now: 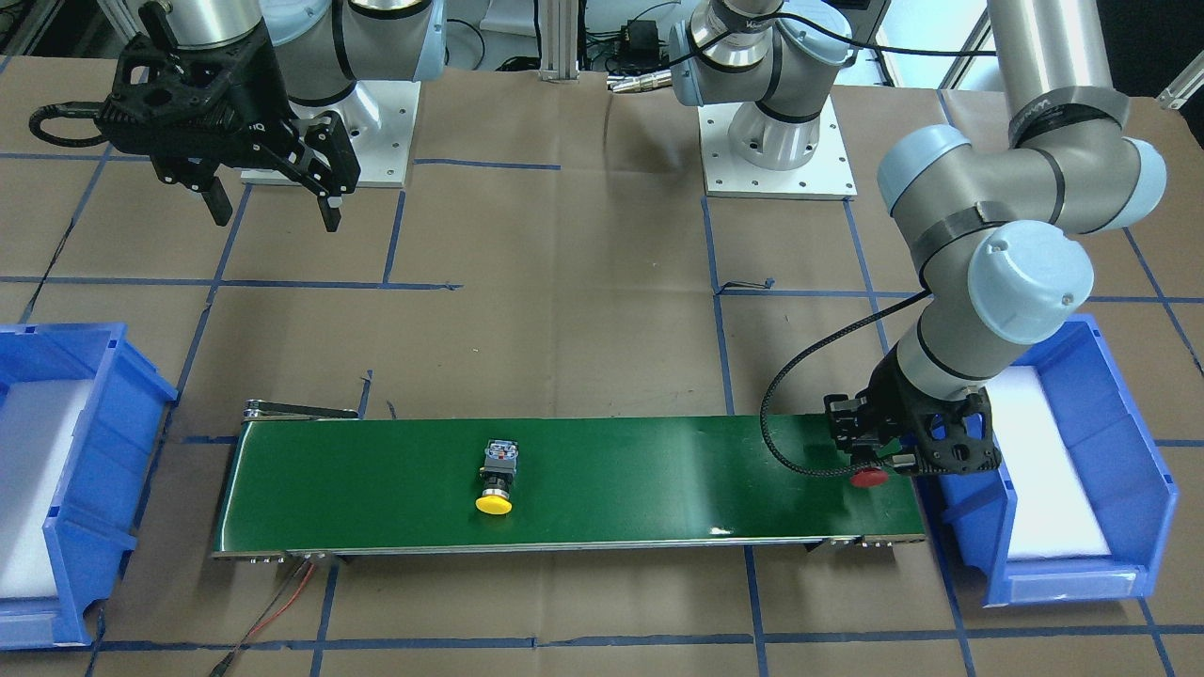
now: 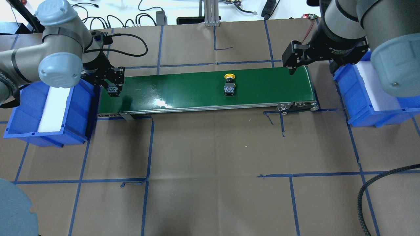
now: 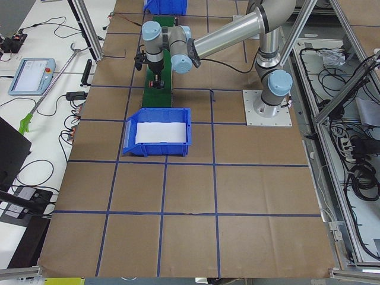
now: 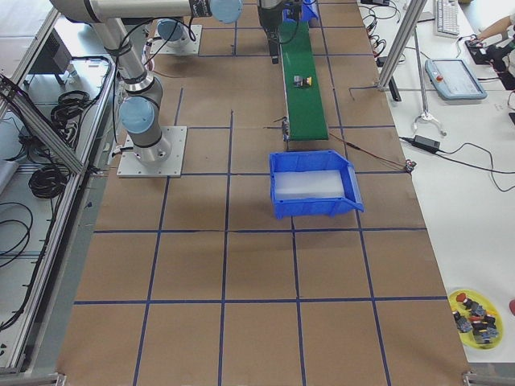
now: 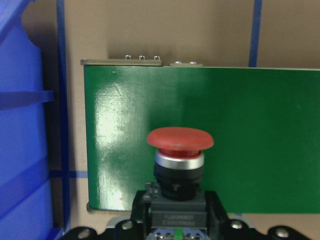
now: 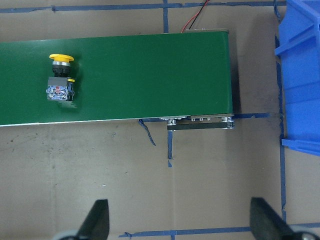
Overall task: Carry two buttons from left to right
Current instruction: 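Carry the red button onto the conveyor and release it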
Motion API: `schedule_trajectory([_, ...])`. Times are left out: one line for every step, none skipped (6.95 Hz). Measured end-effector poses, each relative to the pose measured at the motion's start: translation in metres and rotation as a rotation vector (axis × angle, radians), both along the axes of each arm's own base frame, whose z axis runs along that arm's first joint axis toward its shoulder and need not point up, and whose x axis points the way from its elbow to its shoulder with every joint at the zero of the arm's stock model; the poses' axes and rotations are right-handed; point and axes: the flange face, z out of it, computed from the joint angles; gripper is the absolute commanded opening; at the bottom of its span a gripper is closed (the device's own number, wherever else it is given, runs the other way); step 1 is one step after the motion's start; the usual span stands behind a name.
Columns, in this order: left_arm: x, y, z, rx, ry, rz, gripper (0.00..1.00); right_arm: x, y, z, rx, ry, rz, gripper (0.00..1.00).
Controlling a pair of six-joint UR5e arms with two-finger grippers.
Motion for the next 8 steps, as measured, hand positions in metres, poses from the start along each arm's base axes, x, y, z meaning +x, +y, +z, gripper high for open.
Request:
schedule_trajectory([0.000,-0.004,-0.019,-0.008,-0.002,0.001,0.26,0.000,0.000,0.000,-0.001,0.000,0.000,1.00])
schedule_trajectory([0.000,-0.007,-0.029,-0.010,-0.002,0.003,0.88,0.000,-0.001,0.000,-0.003,0.000,0.001,1.00])
schedule_trajectory([0.000,-0.007,-0.035,-0.008,-0.001,0.006,0.99,0.000,-0.001,0.001,-0.004,0.000,0.001,1.00])
schedule_trajectory([-0.001,-0.006,-0.036,-0.007,0.000,0.012,1.00,0.000,-0.001,0.001,-0.005,0.000,0.001,1.00])
schedule_trajectory([-0.002,-0.004,-0.032,-0.011,0.000,0.017,1.00,0.000,-0.001,0.001,-0.005,0.000,0.001,1.00])
schedule_trajectory([-0.002,-0.002,-0.020,-0.017,-0.002,0.020,1.00,0.000,-0.001,0.001,-0.004,0.001,0.002,1.00])
schedule_trajectory([-0.003,0.002,0.002,-0.016,-0.002,0.021,1.00,0.000,-0.001,0.001,-0.004,0.001,0.002,1.00])
schedule_trajectory([-0.005,0.013,0.031,-0.004,0.000,0.021,1.00,0.000,-0.001,0.001,-0.004,0.001,0.002,1.00])
